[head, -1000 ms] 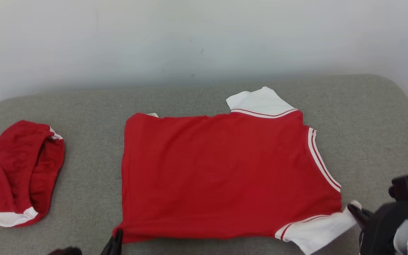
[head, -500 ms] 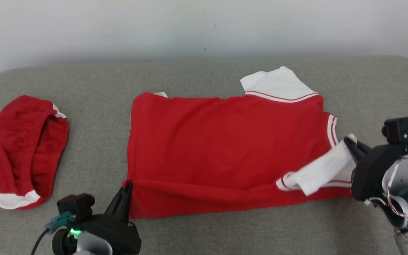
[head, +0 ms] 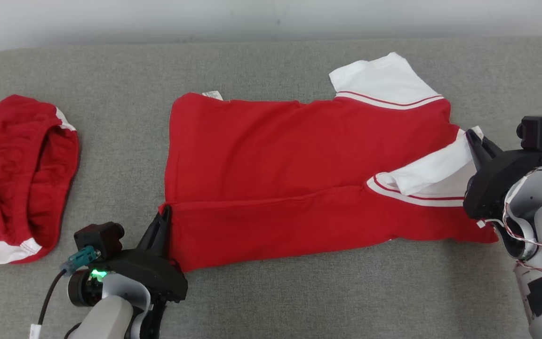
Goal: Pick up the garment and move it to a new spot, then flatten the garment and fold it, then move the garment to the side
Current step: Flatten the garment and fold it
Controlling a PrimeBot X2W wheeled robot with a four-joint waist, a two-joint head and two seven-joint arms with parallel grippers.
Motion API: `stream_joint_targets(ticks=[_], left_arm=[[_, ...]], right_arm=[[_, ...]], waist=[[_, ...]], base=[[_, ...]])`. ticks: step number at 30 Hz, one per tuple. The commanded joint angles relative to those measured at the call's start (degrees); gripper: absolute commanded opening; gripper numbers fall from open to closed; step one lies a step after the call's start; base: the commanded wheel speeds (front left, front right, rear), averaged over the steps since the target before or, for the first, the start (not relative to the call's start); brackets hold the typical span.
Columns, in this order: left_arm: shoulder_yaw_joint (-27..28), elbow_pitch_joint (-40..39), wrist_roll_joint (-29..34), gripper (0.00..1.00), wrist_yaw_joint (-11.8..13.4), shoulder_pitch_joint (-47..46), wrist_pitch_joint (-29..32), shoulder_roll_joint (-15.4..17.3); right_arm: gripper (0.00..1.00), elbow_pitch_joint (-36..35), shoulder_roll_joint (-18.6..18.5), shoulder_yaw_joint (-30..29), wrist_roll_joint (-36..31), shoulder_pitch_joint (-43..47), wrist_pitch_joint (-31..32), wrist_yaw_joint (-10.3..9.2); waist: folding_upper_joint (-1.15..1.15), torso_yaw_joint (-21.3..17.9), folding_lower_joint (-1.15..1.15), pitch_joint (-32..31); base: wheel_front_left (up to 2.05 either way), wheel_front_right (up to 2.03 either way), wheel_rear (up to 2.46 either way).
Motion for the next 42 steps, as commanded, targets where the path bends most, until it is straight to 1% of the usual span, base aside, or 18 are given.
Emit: stream_joint_targets(ticks=[1, 12, 13, 14, 15, 22, 25, 28, 33, 36, 40, 42], left_arm=[[0.2, 0.7, 0.4, 0.00, -0.4, -1.0, -0.5, 0.0], [0.1, 3.4, 1.0, 0.00, -1.0, -3.2, -2.0, -0.5], [0.1, 3.6, 1.2, 0.18, -1.1, -3.4, -2.2, -0.5], [-0.1, 3.9, 1.4, 0.76, -1.1, -3.5, -2.4, -0.5], [-0.2, 4.1, 1.5, 1.00, -1.1, -3.5, -2.5, -0.6], [-0.9, 5.1, 2.7, 1.00, -0.9, -1.6, -3.1, -0.2], [-1.2, 4.2, 4.3, 1.00, -0.3, -0.1, -3.5, 0.5], [-2.2, 3.0, 6.0, 1.00, 0.8, 2.2, -3.6, 1.2], [-3.9, 1.4, 7.7, 1.00, 3.3, 5.2, -2.9, 1.6], [-4.1, 1.0, 8.5, 1.00, 5.0, 5.6, -2.5, 1.5], [-3.1, 0.9, 9.1, 1.00, 8.2, 4.2, -2.8, 1.0], [-3.5, 0.8, 9.0, 1.00, 7.9, 3.9, -2.2, 1.0]], right_arm=[[0.00, 1.1, 0.6, -0.2, -0.4, -0.9, -1.1, 0.18], [0.00, 7.9, 1.3, -0.3, -1.4, -4.0, -5.0, 0.18], [0.00, 8.8, 1.5, -0.7, -1.4, -4.2, -4.8, 0.18], [0.18, 9.6, 1.8, -0.8, -1.5, -4.3, -4.4, 0.18], [1.00, 9.8, 2.3, -0.7, -1.0, -4.4, -4.6, 0.18], [1.00, 9.9, 3.4, -1.5, 1.3, -4.4, -9.1, 0.18], [1.00, 9.6, 2.7, -1.6, 2.0, -2.7, -8.9, 0.18], [1.00, 9.2, 1.6, -2.3, 2.0, -0.6, -6.9, 0.18], [1.00, 8.3, 0.3, -4.2, -0.5, 4.0, -1.4, 0.18], [1.00, 7.2, 0.9, -5.3, -1.6, 5.5, 1.1, 0.18], [1.00, 6.5, 2.4, -7.0, -2.7, 6.7, 3.7, 0.18], [1.00, 6.7, 2.9, -7.3, -2.8, 7.0, 5.0, 0.18]], waist=[[-0.01, 0.2, -0.01, 0.9], [-0.01, 0.6, -0.01, 1.5], [-0.01, 0.6, -0.01, 1.5], [-0.01, 0.6, -0.01, 1.3], [-0.01, 0.5, -0.01, 1.1], [-0.01, 0.1, -0.01, -1.4], [-0.01, 0.1, -0.01, -2.8], [-0.01, 0.0, -0.01, -4.0], [-0.01, -0.4, -0.01, -4.4], [-0.01, -1.0, -0.01, -3.7], [-0.01, -1.3, -0.01, -2.0], [-0.01, -1.0, -0.01, -1.5]], base=[[0.00, 0.00, 0.00], [0.00, 0.00, 0.00], [0.00, 0.00, 0.00], [0.00, 0.00, 0.00], [0.00, 0.00, 0.00], [0.00, 0.00, 0.00], [0.00, 0.00, 0.00], [0.00, 0.00, 0.00], [0.00, 0.00, 0.00], [0.00, 0.00, 0.00], [0.00, 0.00, 0.00], [0.00, 0.00, 0.00]])
